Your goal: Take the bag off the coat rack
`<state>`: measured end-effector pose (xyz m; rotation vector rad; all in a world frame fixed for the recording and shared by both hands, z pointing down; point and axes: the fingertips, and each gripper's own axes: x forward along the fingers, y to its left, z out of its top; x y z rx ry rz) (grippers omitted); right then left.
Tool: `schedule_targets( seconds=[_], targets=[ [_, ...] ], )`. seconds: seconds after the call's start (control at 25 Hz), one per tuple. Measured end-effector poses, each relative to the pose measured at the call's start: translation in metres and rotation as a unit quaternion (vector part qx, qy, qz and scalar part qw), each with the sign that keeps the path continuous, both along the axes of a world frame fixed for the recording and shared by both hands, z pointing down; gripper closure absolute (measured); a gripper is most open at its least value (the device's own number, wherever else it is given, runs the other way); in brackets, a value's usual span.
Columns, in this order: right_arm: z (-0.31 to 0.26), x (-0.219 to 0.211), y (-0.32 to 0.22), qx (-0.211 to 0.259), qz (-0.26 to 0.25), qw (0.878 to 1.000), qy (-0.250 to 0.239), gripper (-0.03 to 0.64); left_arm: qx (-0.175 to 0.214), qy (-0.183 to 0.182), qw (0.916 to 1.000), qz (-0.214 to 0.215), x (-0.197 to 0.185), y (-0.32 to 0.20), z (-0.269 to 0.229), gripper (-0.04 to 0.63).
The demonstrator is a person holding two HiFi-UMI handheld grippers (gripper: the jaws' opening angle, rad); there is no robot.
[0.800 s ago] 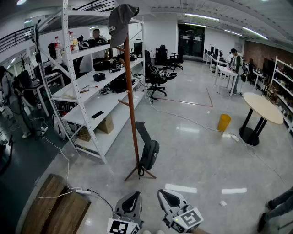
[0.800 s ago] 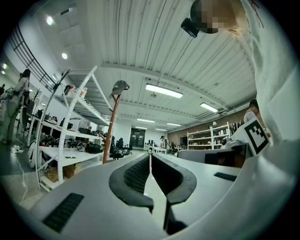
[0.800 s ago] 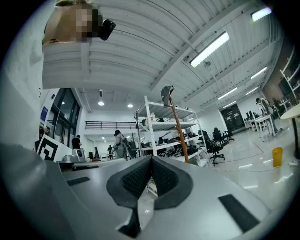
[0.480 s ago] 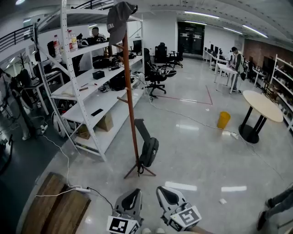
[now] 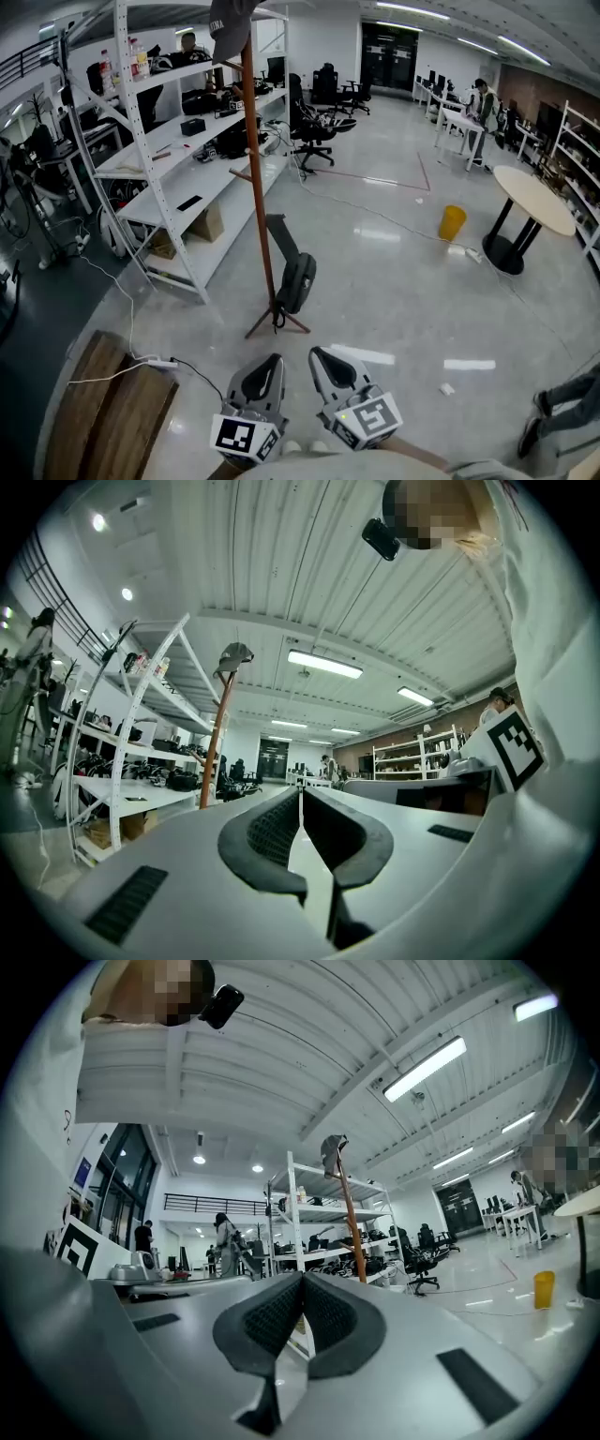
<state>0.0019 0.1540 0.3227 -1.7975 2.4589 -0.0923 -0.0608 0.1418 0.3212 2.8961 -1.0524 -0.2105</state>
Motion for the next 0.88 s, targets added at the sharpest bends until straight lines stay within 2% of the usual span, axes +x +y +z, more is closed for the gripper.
schedule_targets(
  seconds=[0.32,0.52,0.68,0.88],
  targets=[
    [0.004,0.005,-0.008,0.002,0.006,1.000,-0.007,0.598,0.001,-0.003,1.0000,-0.001,0.010,-0.006,0.001,0.569],
    [0.010,0.018,-0.026,-0.008,0.027,0.999,0.032,0.598,0.010,-0.012,0.9997,-0.016,0.022,-0.016,-0.001,0.569],
    [-0.003,0.032,-0.055,0.017,0.056,0.998,0.023,0.598,0.034,-0.018,0.9978,-0.054,0.027,-0.042,-0.006,0.569],
    [-0.027,0.050,-0.108,0.042,0.092,0.994,0.031,0.597,0.056,-0.017,0.9914,-0.117,0.024,-0.109,-0.030,0.568]
  ],
)
